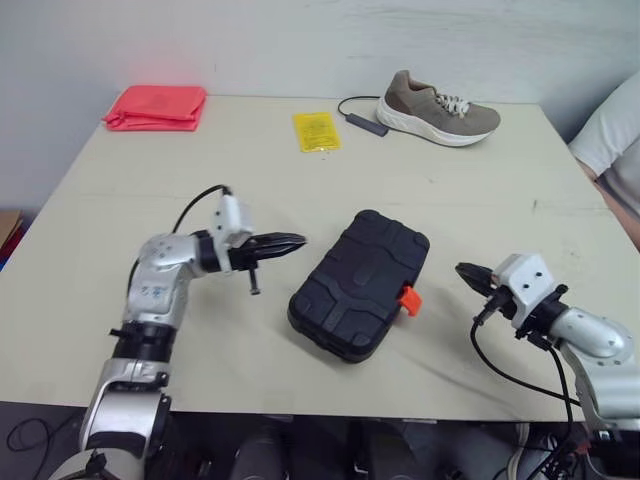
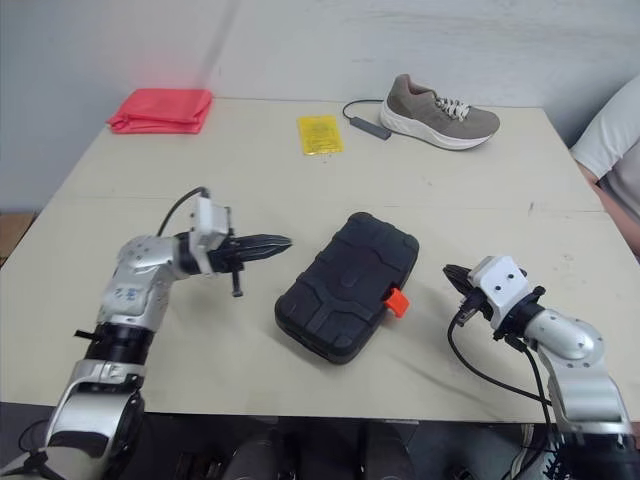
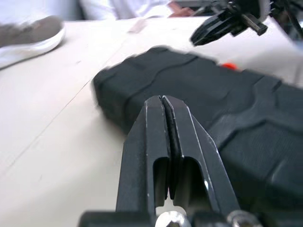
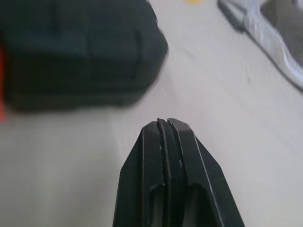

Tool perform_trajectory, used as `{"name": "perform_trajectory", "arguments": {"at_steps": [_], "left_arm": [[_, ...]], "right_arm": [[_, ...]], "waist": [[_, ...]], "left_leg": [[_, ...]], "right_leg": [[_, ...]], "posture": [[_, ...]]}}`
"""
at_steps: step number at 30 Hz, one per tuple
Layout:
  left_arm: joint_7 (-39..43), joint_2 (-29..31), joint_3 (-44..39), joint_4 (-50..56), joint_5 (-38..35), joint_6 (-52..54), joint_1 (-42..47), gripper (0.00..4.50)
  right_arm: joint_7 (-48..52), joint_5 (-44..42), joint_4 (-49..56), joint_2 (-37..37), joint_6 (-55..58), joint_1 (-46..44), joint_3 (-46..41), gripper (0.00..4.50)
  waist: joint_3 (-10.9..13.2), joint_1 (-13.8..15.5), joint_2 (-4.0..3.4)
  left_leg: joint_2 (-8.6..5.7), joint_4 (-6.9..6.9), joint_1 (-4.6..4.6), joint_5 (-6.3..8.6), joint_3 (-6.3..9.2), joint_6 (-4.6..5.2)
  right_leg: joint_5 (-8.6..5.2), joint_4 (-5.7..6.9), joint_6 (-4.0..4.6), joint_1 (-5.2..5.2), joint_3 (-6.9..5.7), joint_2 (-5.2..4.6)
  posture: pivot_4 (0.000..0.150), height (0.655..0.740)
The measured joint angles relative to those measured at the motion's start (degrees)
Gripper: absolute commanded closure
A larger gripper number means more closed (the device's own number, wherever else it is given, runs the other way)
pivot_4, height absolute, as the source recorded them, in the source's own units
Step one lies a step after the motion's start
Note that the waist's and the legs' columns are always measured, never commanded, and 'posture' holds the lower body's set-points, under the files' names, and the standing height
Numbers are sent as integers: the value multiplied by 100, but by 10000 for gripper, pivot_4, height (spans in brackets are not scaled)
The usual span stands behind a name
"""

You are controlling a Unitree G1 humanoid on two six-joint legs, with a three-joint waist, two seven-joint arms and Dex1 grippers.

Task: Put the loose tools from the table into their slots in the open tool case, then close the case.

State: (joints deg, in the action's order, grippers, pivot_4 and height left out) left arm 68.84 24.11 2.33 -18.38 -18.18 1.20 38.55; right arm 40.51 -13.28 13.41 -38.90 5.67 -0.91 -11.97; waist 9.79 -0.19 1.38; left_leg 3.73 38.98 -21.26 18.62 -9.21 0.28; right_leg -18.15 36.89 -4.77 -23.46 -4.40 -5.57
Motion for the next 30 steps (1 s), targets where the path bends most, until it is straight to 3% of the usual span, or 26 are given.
{"name": "perform_trajectory", "arguments": {"at_steps": [4, 9, 16, 30], "left_arm": [[-48, -688, 695, -333, 422, -144, 455, 44671], [-253, -1138, 1238, -795, 963, -287, 757, 44671], [-517, -1191, 1521, -968, 1397, -235, 1025, 44671], [-675, -1176, 1565, -1092, 1443, -179, 1033, 44671]], "right_arm": [[-21, -542, 1307, -9, 856, 207, 42, 45000], [-313, -824, 2056, -81, 2016, -284, 344, 45000], [-379, -542, 2104, -234, 2451, -389, 976, 45000], [-156, -251, 2115, -501, 2287, 843, 623, 45000]], "waist": [[0, 9, 0], [0, 5, 0], [-7, 31, 0], [-31, 19, -1]], "left_leg": [[-4, 4, -4, 2, -1, 3], [-1, 3, -4, 3, 6, 5], [-4, 7, -3, 9, 10, 20], [-1, -3, 3, 10, 12, 19]], "right_leg": [[0, -3, 0, -3, 1, 6], [-3, -3, 6, -6, -2, 9], [-1, -10, 1, 6, -5, -5], [-1, -25, 1, 13, -9, 1]], "posture": [[1500, 7400], [1500, 7400], [1500, 7400], [1500, 7400]]}}
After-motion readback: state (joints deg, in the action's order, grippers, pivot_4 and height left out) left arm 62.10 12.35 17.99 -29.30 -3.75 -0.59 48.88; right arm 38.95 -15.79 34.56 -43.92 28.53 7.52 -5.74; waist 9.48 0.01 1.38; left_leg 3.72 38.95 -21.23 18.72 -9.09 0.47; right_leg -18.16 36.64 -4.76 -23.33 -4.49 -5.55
